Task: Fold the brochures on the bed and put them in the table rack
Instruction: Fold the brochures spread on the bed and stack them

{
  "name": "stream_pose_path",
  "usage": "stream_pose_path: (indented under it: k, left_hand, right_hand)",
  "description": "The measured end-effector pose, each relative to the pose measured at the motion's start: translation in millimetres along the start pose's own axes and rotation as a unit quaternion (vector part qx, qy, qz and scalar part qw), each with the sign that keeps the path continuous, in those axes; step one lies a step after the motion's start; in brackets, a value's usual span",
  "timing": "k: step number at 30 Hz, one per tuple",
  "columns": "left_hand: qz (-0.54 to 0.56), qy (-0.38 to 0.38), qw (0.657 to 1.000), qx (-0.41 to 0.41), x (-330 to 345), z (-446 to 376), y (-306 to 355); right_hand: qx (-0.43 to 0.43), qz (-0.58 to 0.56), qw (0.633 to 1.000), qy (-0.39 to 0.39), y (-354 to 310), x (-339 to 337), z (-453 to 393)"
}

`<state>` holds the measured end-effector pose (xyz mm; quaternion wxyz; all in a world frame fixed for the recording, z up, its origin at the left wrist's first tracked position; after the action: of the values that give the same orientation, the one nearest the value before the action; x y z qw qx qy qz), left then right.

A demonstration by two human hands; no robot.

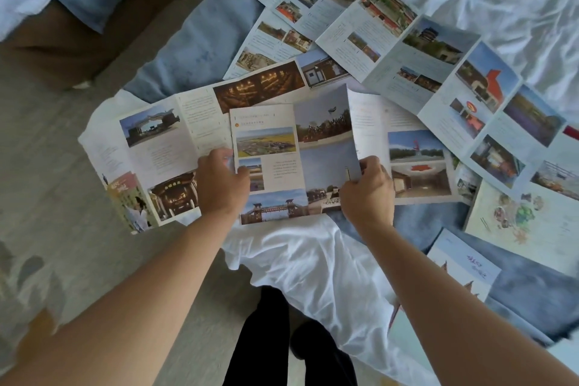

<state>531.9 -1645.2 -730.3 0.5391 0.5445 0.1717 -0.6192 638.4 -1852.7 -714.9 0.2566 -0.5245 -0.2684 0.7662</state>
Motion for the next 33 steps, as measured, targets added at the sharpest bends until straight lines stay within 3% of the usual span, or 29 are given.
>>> stream_pose_path:
  k: [7,17,21,25,28,30,33]
  left_hand:
    - [0.061,-0.036,0.997,-0.011,3,2,8]
    - [0.188,0.027,0.982,-0.023,-10,5,-1]
    - [0.161,0.000,0.987,-0.012,-7,2,-9]
    - [0.131,-0.008,0.991,0.010,-2,-2,-12]
    - [0.094,-0.011,0.995,0.043,2,2,-9]
    - [0.084,-0.005,0.995,0.054,3,5,-8]
    - [0.079,-0.002,0.995,0.054,3,5,-8]
  right_hand:
    - [-0.092,-0.010,0.992,-0.081,-35,19,32]
    - [-0.143,-0.014,0.979,-0.148,-67,65,63]
    - [-0.146,0.067,0.976,-0.144,-50,64,52]
    - [-0.153,0.134,0.960,-0.191,-28,61,41]
    - [-0.138,0.136,0.976,-0.099,-20,51,33]
    - [-0.065,0.137,0.988,-0.029,-14,38,23]
    - [0.040,0.101,0.994,0.007,-4,22,10]
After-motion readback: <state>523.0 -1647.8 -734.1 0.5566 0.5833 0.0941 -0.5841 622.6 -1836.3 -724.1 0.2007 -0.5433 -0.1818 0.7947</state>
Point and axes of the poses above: each hand's wrist, its own z-axis away from the middle knuckle, its own x-axis out of the palm, y = z × x, the point moved 1 cm from there along -z, towards the middle knuckle, and after that the axes turned 13 degrees about -z, right-handed, at the moved point
